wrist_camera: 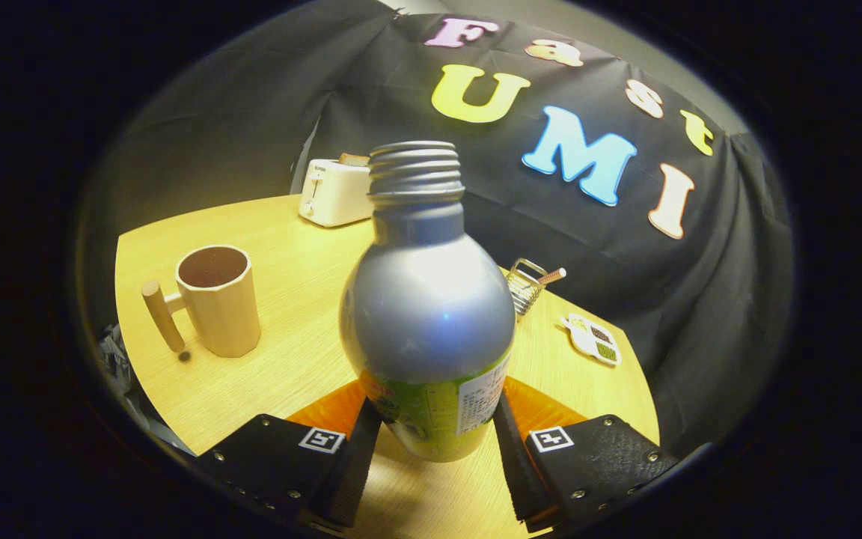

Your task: Take the bottle from table, then pour the juice into the cup, finally place the bottle on the coaster

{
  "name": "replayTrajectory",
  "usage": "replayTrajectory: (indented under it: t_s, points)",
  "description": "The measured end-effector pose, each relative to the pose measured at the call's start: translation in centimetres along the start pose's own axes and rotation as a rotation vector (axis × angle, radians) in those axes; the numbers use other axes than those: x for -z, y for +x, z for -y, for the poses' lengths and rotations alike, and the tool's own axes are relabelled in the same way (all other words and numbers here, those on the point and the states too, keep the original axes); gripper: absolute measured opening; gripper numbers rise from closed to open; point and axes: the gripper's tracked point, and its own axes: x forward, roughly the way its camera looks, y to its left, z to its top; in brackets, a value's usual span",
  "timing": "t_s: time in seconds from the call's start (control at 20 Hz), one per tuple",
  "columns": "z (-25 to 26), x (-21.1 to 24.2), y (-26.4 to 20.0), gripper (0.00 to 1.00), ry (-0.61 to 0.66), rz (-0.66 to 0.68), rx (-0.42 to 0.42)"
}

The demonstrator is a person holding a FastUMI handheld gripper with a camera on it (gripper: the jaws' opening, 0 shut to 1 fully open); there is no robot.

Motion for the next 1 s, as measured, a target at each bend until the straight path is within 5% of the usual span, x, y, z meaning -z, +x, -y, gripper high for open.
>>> replayTrajectory:
  t_s: [1.0]
  points:
    - [-4.4,-3.0,2.2,0.75,-0.575,-0.152,-0.092]
